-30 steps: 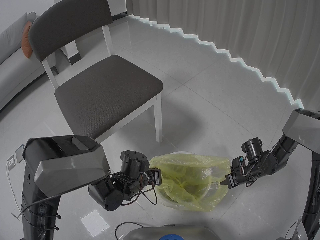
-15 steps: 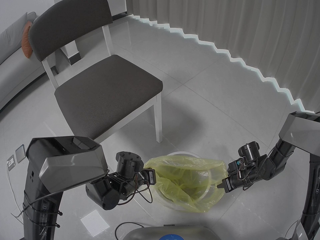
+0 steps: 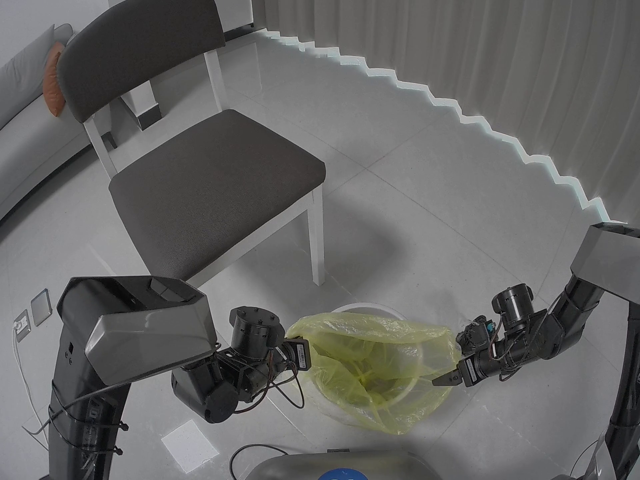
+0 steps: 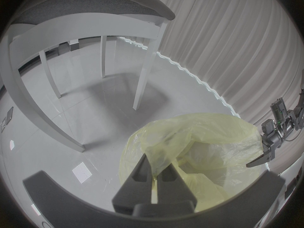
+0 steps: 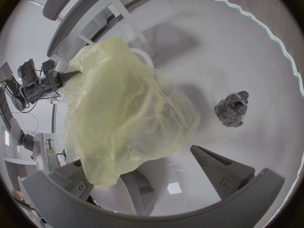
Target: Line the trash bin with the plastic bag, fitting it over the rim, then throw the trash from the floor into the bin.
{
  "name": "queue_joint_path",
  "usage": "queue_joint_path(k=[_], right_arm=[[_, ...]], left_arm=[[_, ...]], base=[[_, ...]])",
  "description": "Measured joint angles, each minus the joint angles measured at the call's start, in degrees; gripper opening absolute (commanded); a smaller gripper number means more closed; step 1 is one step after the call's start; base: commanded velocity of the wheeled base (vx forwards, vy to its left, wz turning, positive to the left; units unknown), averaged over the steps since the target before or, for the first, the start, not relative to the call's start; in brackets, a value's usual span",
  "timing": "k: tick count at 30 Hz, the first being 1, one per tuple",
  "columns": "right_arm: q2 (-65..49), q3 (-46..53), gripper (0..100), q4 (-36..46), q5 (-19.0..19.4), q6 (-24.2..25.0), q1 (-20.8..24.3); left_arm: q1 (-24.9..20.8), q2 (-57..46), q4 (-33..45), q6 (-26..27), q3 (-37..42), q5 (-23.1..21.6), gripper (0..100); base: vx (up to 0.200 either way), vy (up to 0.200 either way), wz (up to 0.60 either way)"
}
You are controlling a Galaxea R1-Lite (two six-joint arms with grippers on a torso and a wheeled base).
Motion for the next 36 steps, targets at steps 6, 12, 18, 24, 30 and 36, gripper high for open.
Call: queue_joint_path(k=[6, 12, 18, 24, 30, 36], right_arm=[[-3.28, 1.85, 100, 0.02, 0.06, -0.06, -0.83], [-7.09, 5.18, 100, -0.07, 0.27, 0.11, -0.90], [-8.61, 6.14, 100, -0.09, 0.30, 0.13, -1.35], [-9.18, 6.27, 100, -0.07, 0.30, 0.05, -1.38], [-9.37, 5.95, 100, -0.09, 0.17, 0.27, -1.15], [-9.70, 5.60, 100, -0.11, 0.09, 0.35, -0.96]], left_arm=[[-0.22, 0.07, -0.27, 0.00, 0.52, 0.44, 0], [-0.44, -0.78, -1.97, 0.11, 2.40, 0.77, 0], [-0.24, -1.02, -2.13, 0.29, 2.93, 0.88, 0], [-0.20, -0.67, -2.22, 0.29, 3.06, 0.85, 100], [-0.46, -0.45, -2.27, 0.44, 3.64, 0.56, 100], [-0.30, 0.18, -2.63, 0.22, 4.17, 0.85, 100]], base=[[0.000, 0.000, 0.00], [0.000, 0.000, 0.00], [0.000, 0.000, 0.00], [0.000, 0.000, 0.00], [0.000, 0.000, 0.00], [0.000, 0.000, 0.00]])
